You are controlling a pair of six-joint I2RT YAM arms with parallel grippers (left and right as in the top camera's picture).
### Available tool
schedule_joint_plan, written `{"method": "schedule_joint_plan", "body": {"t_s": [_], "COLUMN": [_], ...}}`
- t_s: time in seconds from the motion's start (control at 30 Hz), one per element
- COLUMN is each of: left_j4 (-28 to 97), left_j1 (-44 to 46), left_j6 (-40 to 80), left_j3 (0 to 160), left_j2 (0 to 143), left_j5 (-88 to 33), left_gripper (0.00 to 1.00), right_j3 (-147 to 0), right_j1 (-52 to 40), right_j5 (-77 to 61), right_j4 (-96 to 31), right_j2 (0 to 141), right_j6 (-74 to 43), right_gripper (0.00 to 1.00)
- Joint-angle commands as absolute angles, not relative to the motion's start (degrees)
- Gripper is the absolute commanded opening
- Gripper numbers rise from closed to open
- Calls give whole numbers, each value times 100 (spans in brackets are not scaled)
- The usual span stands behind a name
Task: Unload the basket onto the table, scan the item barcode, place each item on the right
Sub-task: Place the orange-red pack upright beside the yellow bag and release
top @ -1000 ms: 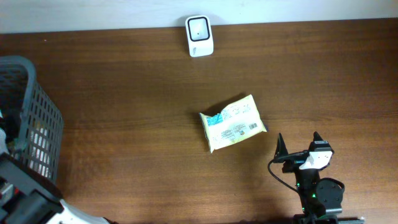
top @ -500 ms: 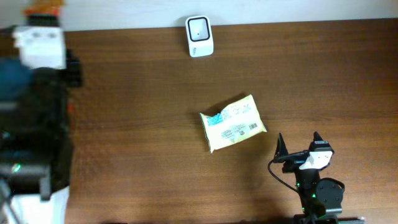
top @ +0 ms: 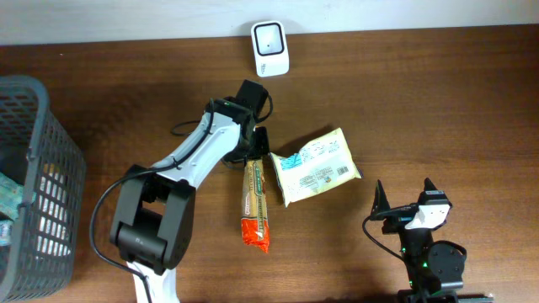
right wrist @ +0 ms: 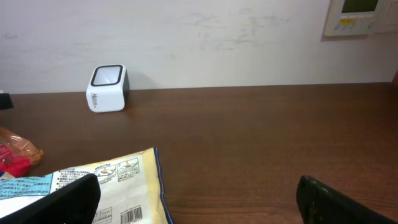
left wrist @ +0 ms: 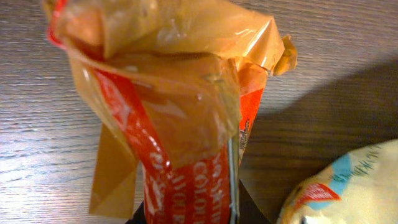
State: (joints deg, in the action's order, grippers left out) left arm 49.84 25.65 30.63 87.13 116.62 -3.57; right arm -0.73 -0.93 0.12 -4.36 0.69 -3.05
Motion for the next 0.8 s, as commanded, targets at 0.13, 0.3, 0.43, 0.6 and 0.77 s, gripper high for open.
{"method": "schedule_joint_plan", "body": {"t_s": [0.13,0.3,0.43,0.6,0.77], "left_j4": [5782,5328,5137,6285,8908], "left_j1": [2650,3048,3151,3004,1347], "left_j6": [3253,3256,3253,2290,1959], "left_j3": [8877,8877,8884,10930,15275], "left_j2": [11581,11719,11764,11738,11548], "left_j5": [2228,1986,1682,1656,2493], "left_gripper": [0,59,99,99,99], "right_j3": [-32,-32,-32,-32,-32], "right_j1": [-78,-78,-78,-78,-78], "right_j5": [23,23,23,23,23], "right_j4": [-458,-458,-458,-458,-458], "right_j2": [36,36,36,36,36], "right_j6": [-342,-342,-342,-342,-342], "right_gripper": [99,99,99,99,99]}}
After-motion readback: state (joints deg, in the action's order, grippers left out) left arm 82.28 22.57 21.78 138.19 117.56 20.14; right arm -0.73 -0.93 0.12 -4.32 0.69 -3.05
